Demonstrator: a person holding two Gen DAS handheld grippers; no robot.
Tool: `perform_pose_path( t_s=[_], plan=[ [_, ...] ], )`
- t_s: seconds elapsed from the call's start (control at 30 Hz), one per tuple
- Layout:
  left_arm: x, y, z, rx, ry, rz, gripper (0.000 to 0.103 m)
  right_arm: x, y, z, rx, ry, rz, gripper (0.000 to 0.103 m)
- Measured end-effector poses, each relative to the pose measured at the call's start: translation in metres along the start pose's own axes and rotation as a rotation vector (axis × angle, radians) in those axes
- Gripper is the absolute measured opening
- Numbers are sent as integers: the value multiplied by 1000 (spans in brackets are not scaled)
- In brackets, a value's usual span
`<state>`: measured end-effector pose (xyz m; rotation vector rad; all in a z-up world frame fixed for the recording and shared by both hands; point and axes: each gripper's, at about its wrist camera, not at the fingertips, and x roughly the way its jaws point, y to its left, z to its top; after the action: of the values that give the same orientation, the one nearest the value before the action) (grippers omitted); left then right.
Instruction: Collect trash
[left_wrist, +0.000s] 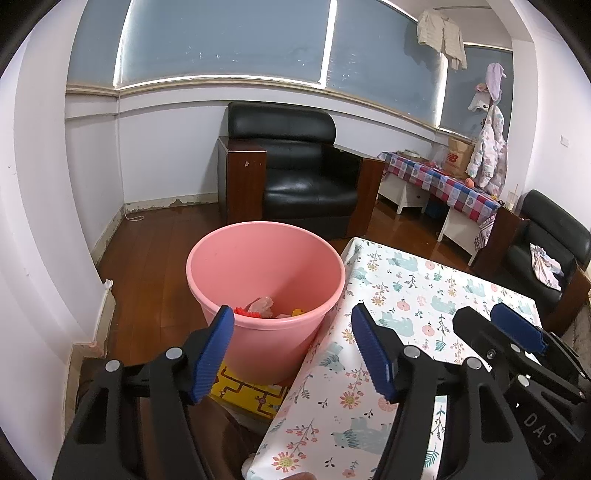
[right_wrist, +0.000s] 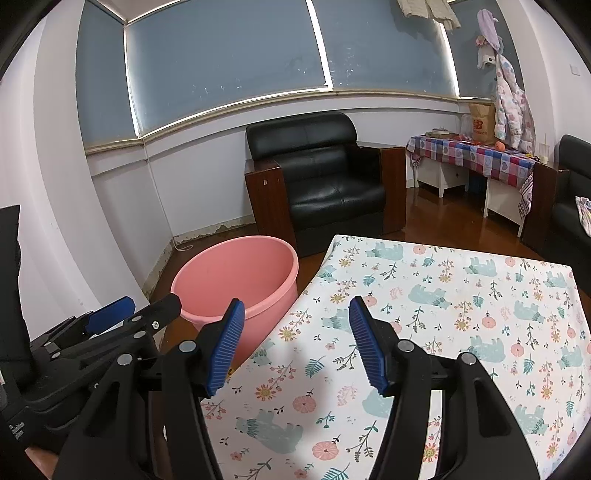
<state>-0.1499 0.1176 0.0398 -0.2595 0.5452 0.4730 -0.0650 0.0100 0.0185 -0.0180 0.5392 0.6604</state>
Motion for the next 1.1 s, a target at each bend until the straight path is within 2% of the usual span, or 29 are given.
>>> perform_pose_path(
  t_s=[1.1],
  plan=[
    [5,-6,-3,16,9,-15,58,1,-5,-4,-5,10,2,60]
  ],
)
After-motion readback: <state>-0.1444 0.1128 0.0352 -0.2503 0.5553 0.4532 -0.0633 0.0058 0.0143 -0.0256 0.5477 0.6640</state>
